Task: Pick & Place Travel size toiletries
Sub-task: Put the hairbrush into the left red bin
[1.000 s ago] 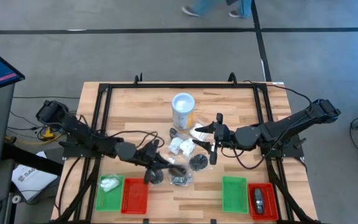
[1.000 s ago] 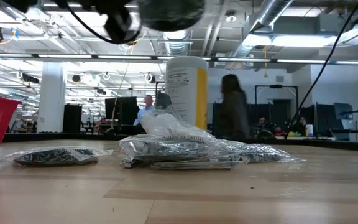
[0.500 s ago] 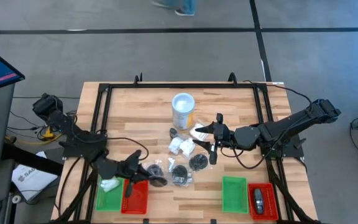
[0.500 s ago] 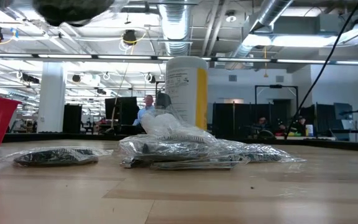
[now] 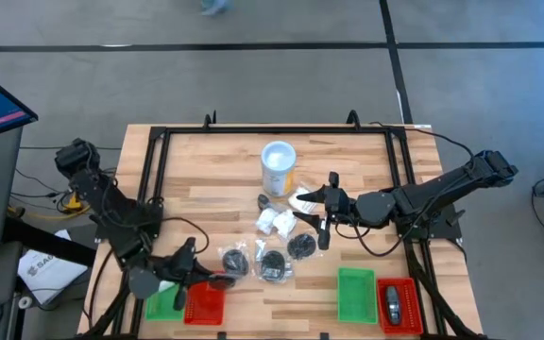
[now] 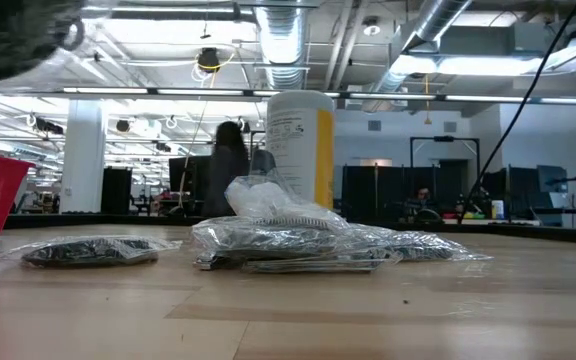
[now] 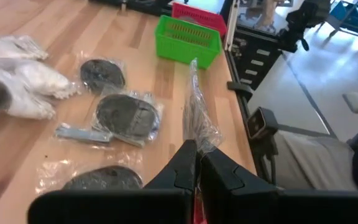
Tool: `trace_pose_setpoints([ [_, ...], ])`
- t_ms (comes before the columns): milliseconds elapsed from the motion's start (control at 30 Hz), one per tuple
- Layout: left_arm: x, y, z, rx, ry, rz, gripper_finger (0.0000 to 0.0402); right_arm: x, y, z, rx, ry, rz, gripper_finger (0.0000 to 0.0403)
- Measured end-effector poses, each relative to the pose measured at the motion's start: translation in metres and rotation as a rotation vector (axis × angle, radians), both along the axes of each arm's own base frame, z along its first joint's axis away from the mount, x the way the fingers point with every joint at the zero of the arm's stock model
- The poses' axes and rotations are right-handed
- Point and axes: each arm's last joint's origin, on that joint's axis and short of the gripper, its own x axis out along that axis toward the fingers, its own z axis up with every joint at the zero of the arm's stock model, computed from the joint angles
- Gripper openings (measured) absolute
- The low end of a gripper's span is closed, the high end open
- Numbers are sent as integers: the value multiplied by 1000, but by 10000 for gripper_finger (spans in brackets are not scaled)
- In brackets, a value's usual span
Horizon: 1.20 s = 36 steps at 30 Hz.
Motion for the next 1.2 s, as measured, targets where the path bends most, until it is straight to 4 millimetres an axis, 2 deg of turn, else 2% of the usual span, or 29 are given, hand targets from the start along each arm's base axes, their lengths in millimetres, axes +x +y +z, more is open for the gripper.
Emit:
trace_pose_setpoints([
  [300, -26, -9, -8, -16, 29, 18, 0, 0, 0, 0, 0, 0, 0, 182],
  [633, -43, -14, -10, -51, 30, 19, 0, 0, 0, 0, 0, 0, 0, 182],
  [833, -44, -6, -18, -46, 54, 95, 0, 0, 0, 0, 0, 0, 0, 182],
  [1067, -48, 7, -43, -87, 97, 154, 0, 0, 0, 0, 0, 0, 0, 182],
  [1200, -50, 11, -51, -109, 116, 165, 0, 0, 0, 0, 0, 0, 0, 182],
])
